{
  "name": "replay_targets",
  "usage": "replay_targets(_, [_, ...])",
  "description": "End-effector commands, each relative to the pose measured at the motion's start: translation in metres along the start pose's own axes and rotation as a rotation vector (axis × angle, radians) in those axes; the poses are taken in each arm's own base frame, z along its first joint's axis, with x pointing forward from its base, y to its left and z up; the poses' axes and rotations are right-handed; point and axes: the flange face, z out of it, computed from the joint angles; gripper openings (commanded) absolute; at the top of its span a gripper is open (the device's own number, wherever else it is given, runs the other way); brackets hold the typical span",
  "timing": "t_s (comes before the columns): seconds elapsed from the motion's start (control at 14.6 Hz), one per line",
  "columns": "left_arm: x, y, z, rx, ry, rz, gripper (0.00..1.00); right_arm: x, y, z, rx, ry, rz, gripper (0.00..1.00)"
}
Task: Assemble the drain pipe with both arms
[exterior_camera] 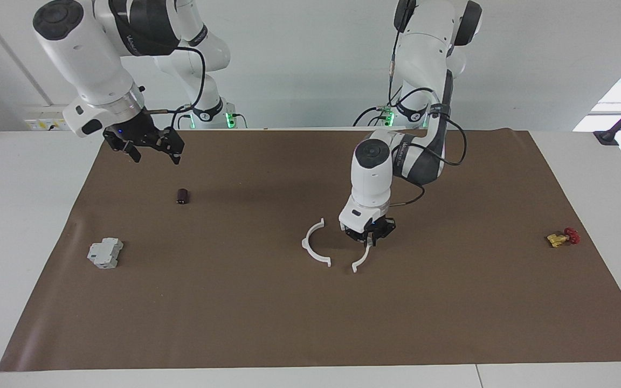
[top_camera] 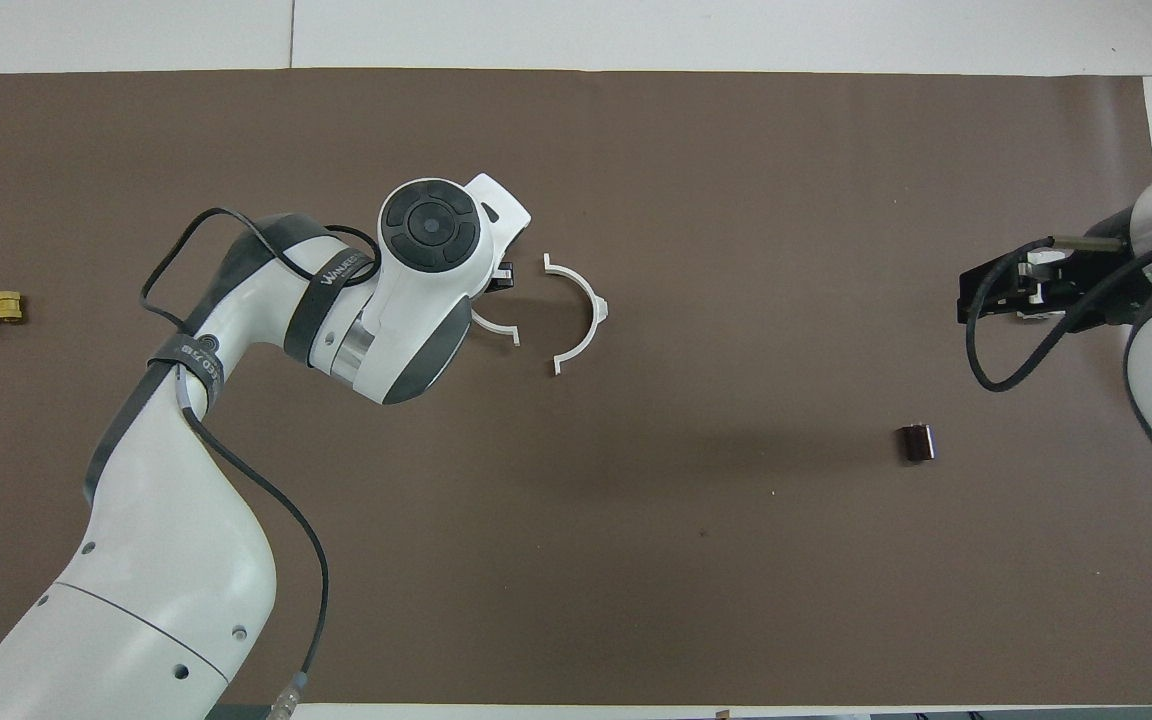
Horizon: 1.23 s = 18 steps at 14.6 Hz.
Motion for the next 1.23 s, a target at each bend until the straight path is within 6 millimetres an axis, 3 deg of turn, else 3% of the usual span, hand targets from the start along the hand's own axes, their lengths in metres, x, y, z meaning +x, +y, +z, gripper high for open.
replay_targets(0.0, [0.003, 0.009, -0.008, -0.013, 0.043, 0.006, 0.00, -0.016, 0.012, 0.008, -0.007, 0.011, -0.024, 1.00])
replay_targets(0.21, [-0.015, 0.025, 0.007, -0.029, 0.052, 0.042, 0.00, -0.016, 0.020, 0.005, -0.042, 0.008, -0.060, 1.00])
replay_targets(0.48, [-0.033, 0.027, 0.019, -0.021, 0.030, 0.062, 0.00, -0.010, 0.025, 0.007, -0.045, 0.012, -0.068, 1.00])
replay_targets(0.96, [-0.043, 0.036, 0.019, -0.023, 0.028, 0.084, 0.00, -0.007, 0.038, 0.006, -0.044, 0.025, -0.093, 1.00])
replay_targets(1.17, [-0.047, 0.037, 0.019, -0.022, 0.025, 0.089, 0.00, -0.006, 0.063, 0.005, -0.041, 0.025, -0.080, 1.00])
